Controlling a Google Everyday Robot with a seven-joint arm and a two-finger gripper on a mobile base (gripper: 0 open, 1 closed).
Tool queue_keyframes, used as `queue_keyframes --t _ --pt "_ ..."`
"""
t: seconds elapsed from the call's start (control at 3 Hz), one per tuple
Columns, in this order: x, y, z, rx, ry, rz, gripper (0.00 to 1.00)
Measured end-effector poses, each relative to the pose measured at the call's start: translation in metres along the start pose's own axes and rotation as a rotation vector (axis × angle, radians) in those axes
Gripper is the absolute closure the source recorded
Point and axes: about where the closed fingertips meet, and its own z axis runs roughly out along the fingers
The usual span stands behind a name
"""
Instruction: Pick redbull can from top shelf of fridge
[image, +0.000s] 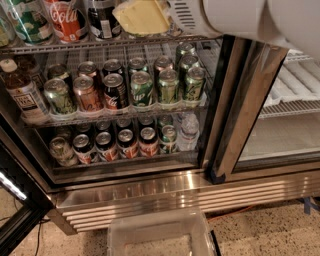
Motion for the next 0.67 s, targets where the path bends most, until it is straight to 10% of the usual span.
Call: queue_keyframes --t 0.67 --pt "0.0000 0.0000 0.0000 0.000 0.000 0.000 0.25"
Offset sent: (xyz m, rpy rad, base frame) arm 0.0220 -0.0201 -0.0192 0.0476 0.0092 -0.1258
